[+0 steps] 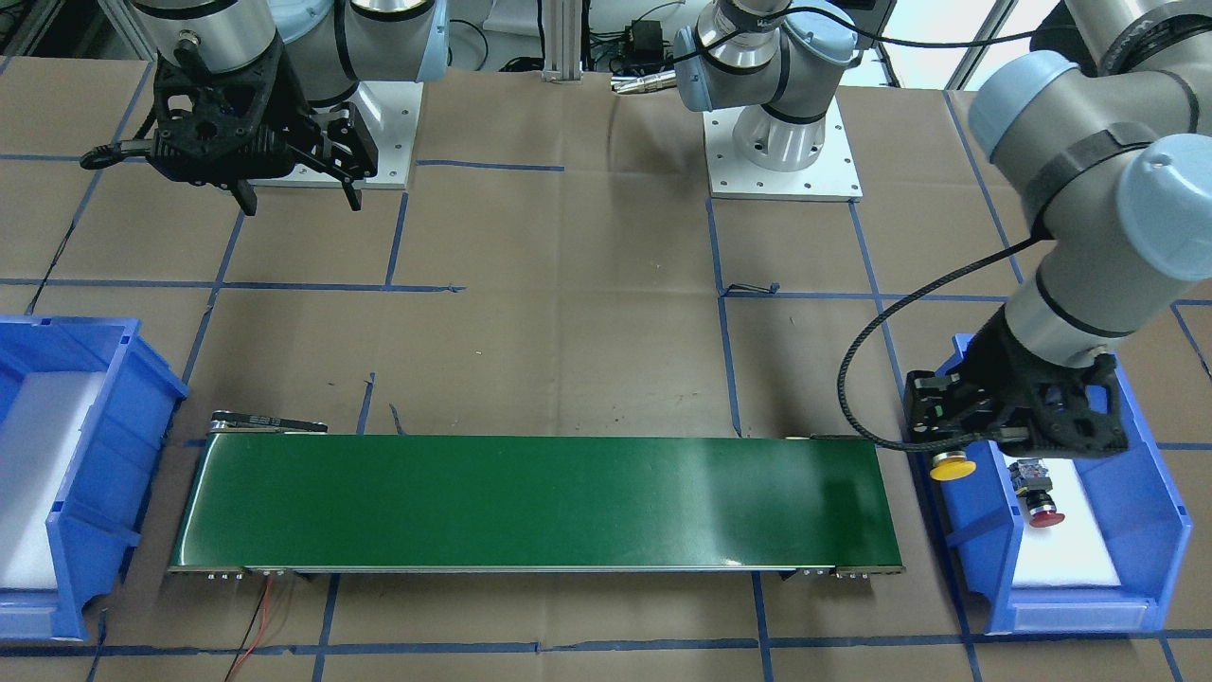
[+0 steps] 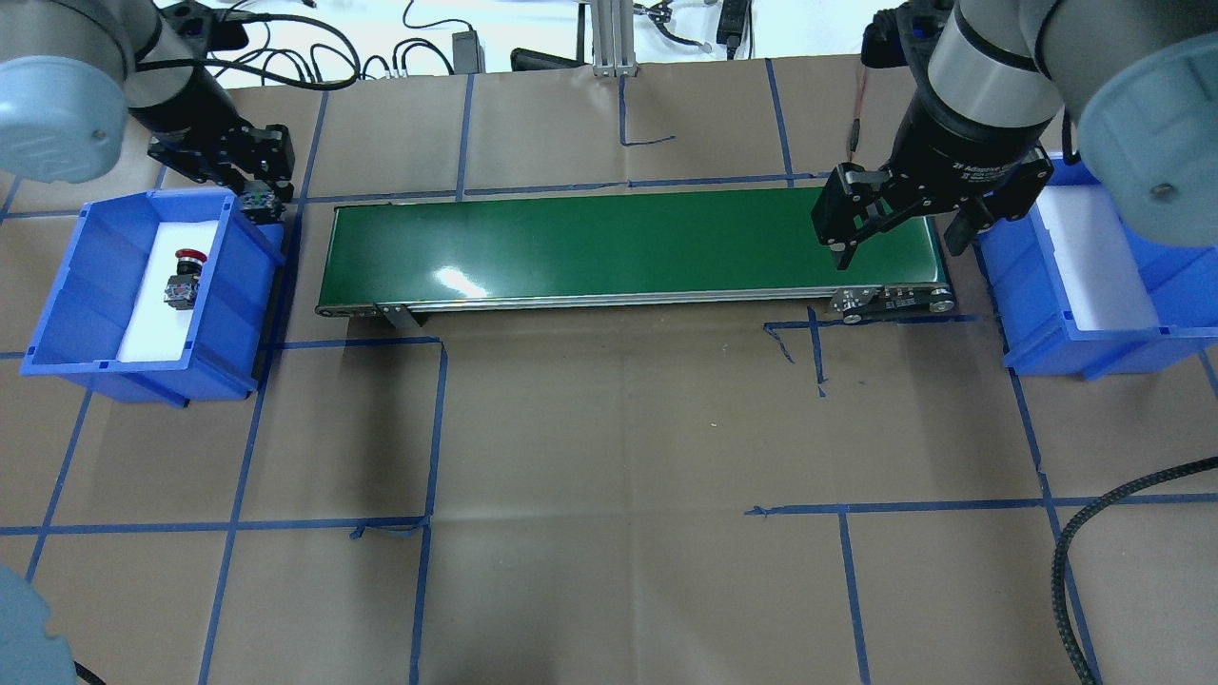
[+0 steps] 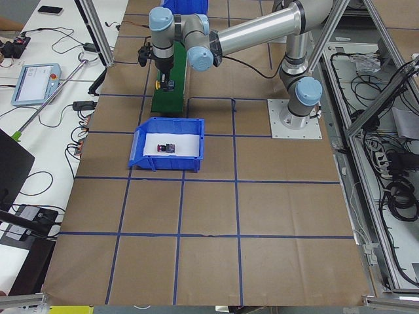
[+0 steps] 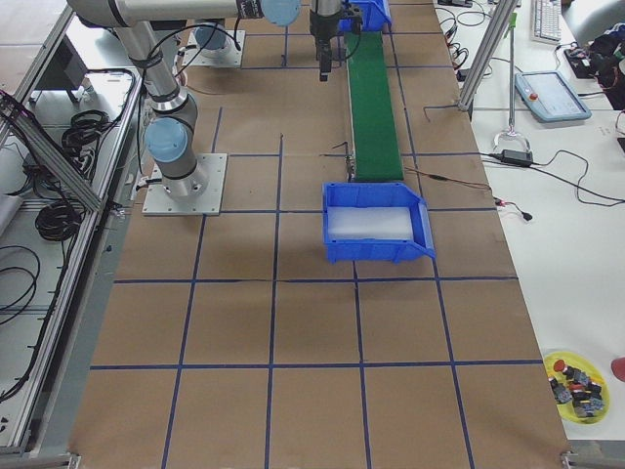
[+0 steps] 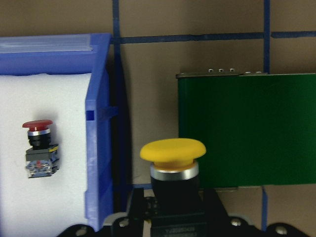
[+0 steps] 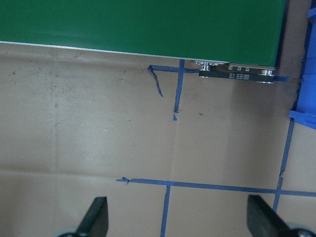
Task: Transport two buttons from left to right
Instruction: 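Lift the yellow button and carry it over the green conveyor, then lower the yellow button onto the belt and open the left gripper, then move the left gripper back down into the blue bin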
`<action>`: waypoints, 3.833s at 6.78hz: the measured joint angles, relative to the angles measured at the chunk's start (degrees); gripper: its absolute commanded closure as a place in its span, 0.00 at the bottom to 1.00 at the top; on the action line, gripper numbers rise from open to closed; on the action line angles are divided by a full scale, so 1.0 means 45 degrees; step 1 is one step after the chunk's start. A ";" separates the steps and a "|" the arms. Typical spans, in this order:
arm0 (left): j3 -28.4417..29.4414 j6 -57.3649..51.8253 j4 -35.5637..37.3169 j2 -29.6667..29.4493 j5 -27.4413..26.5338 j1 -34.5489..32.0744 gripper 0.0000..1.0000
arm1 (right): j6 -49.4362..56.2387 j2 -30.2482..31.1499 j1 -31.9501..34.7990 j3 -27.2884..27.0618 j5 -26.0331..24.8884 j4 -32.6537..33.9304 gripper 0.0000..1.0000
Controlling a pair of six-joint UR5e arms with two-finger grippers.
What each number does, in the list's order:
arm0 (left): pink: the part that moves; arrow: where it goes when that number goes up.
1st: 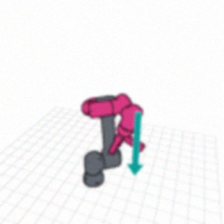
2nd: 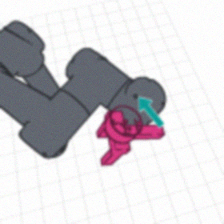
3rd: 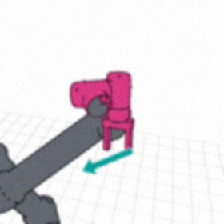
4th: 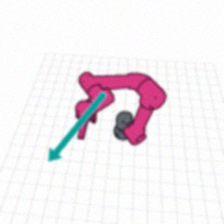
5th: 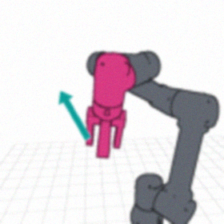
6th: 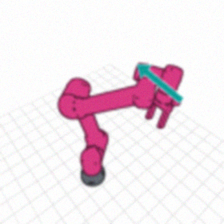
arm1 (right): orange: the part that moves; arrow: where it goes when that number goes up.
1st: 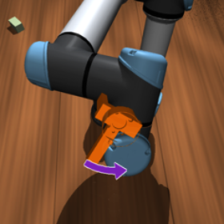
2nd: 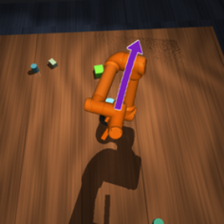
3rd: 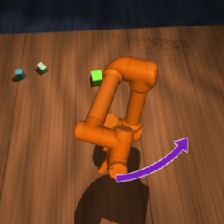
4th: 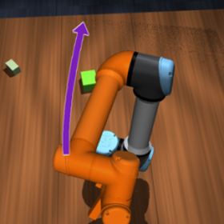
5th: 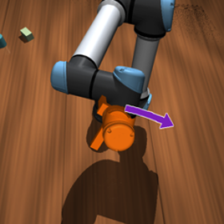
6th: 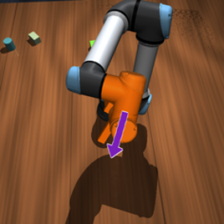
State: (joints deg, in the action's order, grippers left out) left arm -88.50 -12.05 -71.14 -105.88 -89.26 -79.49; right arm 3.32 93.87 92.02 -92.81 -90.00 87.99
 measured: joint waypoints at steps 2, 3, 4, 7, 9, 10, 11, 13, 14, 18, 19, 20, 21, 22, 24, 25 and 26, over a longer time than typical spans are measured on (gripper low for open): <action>-0.0304 0.1575 0.0915 -0.0607 -0.0264 -0.1296 0.89 | -0.0014 0.0000 0.0000 -0.0001 0.0000 0.0005 0.00; -0.0440 0.1977 0.1754 -0.1158 -0.0334 -0.1788 0.89 | -0.0016 0.0000 0.0000 -0.0001 0.0000 0.0007 0.00; -0.0630 0.2134 0.2677 -0.1701 -0.0358 -0.2089 0.89 | -0.0016 0.0000 0.0000 -0.0001 0.0000 0.0005 0.00; -0.1426 0.2180 0.3582 -0.2052 -0.0346 -0.2268 0.76 | -0.0016 0.0000 0.0001 -0.0001 0.0000 0.0016 0.00; -0.1514 0.2197 0.3734 -0.2268 -0.0336 -0.2276 0.01 | -0.0016 0.0000 0.0000 -0.0001 0.0000 0.0021 0.00; -0.1419 0.2228 0.3904 -0.2314 -0.0346 -0.2273 0.01 | -0.0016 0.0000 0.0000 -0.0001 0.0000 0.0029 0.00; -0.1218 0.2235 0.3933 -0.2220 -0.0377 -0.2264 0.00 | -0.0016 -0.0004 0.0001 -0.0001 0.0000 0.0034 0.00; -0.0340 0.2211 0.3136 -0.1839 -0.0384 -0.2251 0.00 | -0.0015 -0.0005 0.0001 -0.0001 0.0000 0.0041 0.00; 0.0562 0.2170 0.1868 -0.1662 -0.0376 -0.2216 0.00 | -0.0016 -0.0002 0.0000 -0.0001 0.0000 0.0045 0.00; 0.3041 0.0703 -0.1250 -0.1546 -0.0303 -0.1147 0.00 | -0.0025 -0.0017 0.0001 0.0002 0.0017 0.0091 0.00; 0.3119 -0.0097 -0.1325 -0.1624 -0.0241 -0.0260 0.00 | -0.0021 -0.0018 0.0001 0.0003 0.0015 0.0092 0.00; 0.3087 -0.1017 -0.1347 -0.1670 -0.0222 0.0556 0.00 | -0.0013 -0.0019 0.0001 0.0006 0.0006 0.0081 0.00; 0.3001 -0.1996 -0.1361 -0.1693 -0.0221 0.1300 0.00 | -0.0008 -0.0019 0.0001 0.0004 0.0002 0.0086 0.00; 0.2937 -0.2883 -0.1372 -0.1706 -0.0222 0.1983 0.01 | -0.0012 -0.0020 0.0000 0.0002 0.0005 0.0092 0.00; 0.2881 -0.4182 -0.1374 -0.1758 -0.0214 0.3133 0.01 | -0.0016 -0.0019 0.0001 0.0000 0.0005 0.0107 0.00; 0.2867 -0.4687 -0.1366 -0.1805 -0.0186 0.3556 0.01 | -0.0015 -0.0020 0.0001 -0.0008 0.0006 0.0112 0.00; 0.2832 -0.4893 -0.1308 -0.1913 -0.0156 0.3783 0.01 | -0.0015 -0.0020 0.0001 -0.0026 0.0014 0.0118 0.00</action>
State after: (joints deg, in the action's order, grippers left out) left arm -75.75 -34.07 -77.03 -114.49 -89.96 -62.47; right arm 3.25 93.78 92.02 -92.93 -89.94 88.52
